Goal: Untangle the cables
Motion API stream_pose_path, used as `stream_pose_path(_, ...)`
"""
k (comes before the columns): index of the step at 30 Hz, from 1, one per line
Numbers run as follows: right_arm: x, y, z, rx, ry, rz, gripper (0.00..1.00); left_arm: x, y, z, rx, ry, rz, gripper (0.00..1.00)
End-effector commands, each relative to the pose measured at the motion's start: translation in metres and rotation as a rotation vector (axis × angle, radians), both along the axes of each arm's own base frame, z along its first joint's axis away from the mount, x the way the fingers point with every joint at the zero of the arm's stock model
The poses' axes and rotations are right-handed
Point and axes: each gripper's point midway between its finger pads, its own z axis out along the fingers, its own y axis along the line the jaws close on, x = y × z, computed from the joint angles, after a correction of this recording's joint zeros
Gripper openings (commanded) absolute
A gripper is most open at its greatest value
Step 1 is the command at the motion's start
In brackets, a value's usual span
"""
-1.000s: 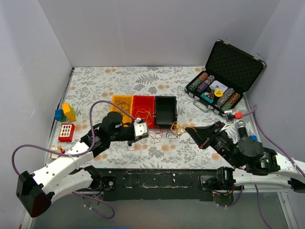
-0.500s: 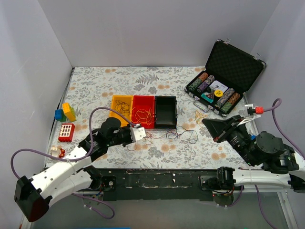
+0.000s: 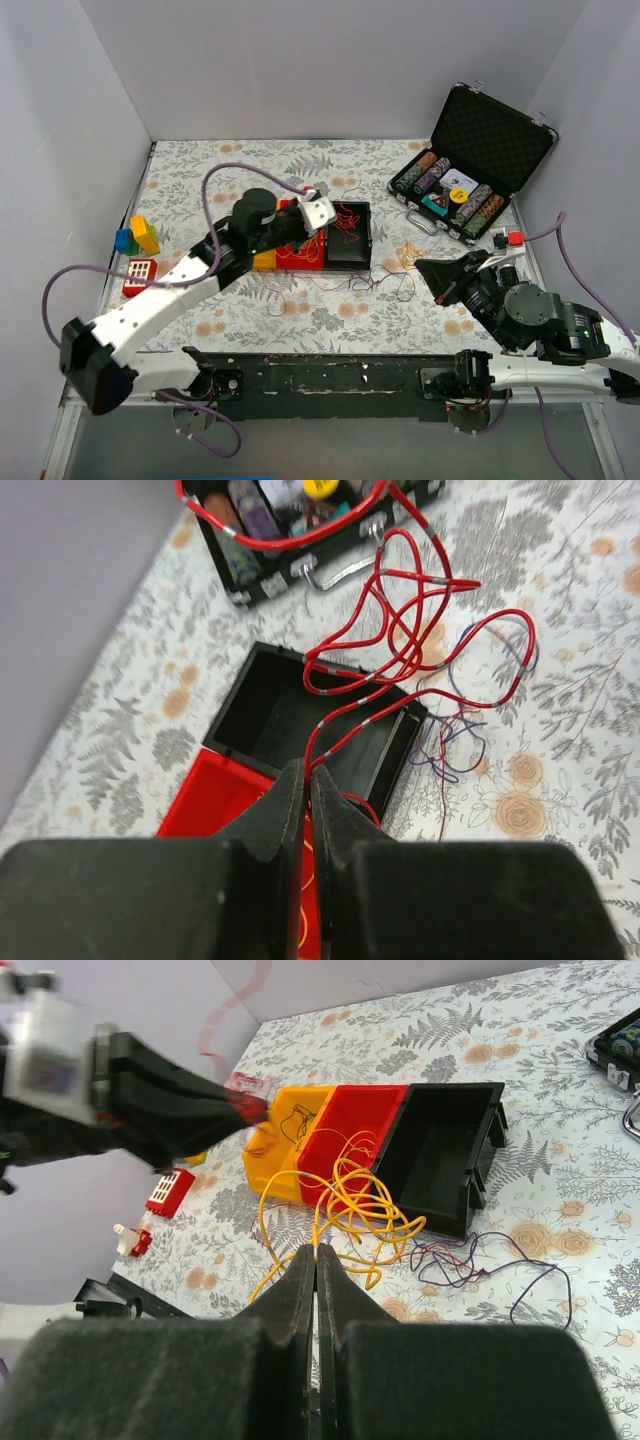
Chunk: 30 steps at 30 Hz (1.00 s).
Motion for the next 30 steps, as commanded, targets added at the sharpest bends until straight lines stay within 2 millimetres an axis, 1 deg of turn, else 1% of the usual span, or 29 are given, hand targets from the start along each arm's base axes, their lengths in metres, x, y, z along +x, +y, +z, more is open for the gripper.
stream_pose_path(1,0.000,0.004,0.001,0.042,0.012,-0.005,0.01,0.032,-0.015,-0.065,0.138,0.144,0.069,0.00)
stream_pose_path(2,0.000,0.005,-0.001,0.039,0.015,-0.004,0.01,0.041,-0.019,-0.078,0.168,0.167,0.088,0.00)
stream_pose_path(4,-0.001,0.006,-0.004,0.039,0.021,-0.002,0.01,0.058,-0.025,-0.096,0.204,0.207,0.139,0.00)
stream_pose_path(6,-0.001,0.007,-0.005,0.045,0.026,0.000,0.01,0.072,-0.031,-0.109,0.228,0.239,0.182,0.00)
stream_pose_path(8,-0.001,0.007,-0.007,0.050,0.027,0.000,0.01,0.084,-0.040,-0.114,0.238,0.260,0.196,0.00)
stream_pose_path(9,-0.001,0.006,-0.008,0.051,0.027,0.000,0.01,0.088,-0.043,-0.111,0.227,0.268,0.209,0.00)
stream_pose_path(12,-0.001,0.005,-0.010,0.061,0.028,-0.003,0.01,0.099,-0.050,-0.117,0.228,0.319,0.252,0.00)
stream_pose_path(15,-0.001,0.002,-0.014,0.066,0.033,-0.007,0.01,0.104,-0.050,-0.127,0.245,0.355,0.297,0.00)
stream_pose_path(16,-0.001,0.001,-0.015,0.067,0.034,-0.009,0.01,0.108,-0.047,-0.131,0.257,0.362,0.333,0.00)
stream_pose_path(18,-0.001,0.000,-0.017,0.070,0.039,-0.013,0.01,0.107,-0.047,-0.142,0.284,0.407,0.345,0.00)
stream_pose_path(19,-0.001,0.000,-0.019,0.070,0.040,-0.011,0.01,0.110,-0.044,-0.145,0.295,0.415,0.380,0.00)
stream_pose_path(20,-0.001,0.000,-0.019,0.070,0.040,-0.011,0.01,0.109,-0.045,-0.145,0.288,0.431,0.386,0.00)
stream_pose_path(25,-0.001,-0.001,-0.020,0.068,0.042,-0.016,0.01,0.093,-0.059,-0.147,0.219,0.530,0.334,0.00)
stream_pose_path(28,-0.001,-0.001,-0.018,0.073,0.044,-0.015,0.01,0.089,-0.058,-0.154,0.210,0.575,0.362,0.00)
stream_pose_path(30,-0.002,-0.001,-0.018,0.071,0.047,-0.013,0.01,0.086,-0.054,-0.159,0.205,0.611,0.397,0.03)
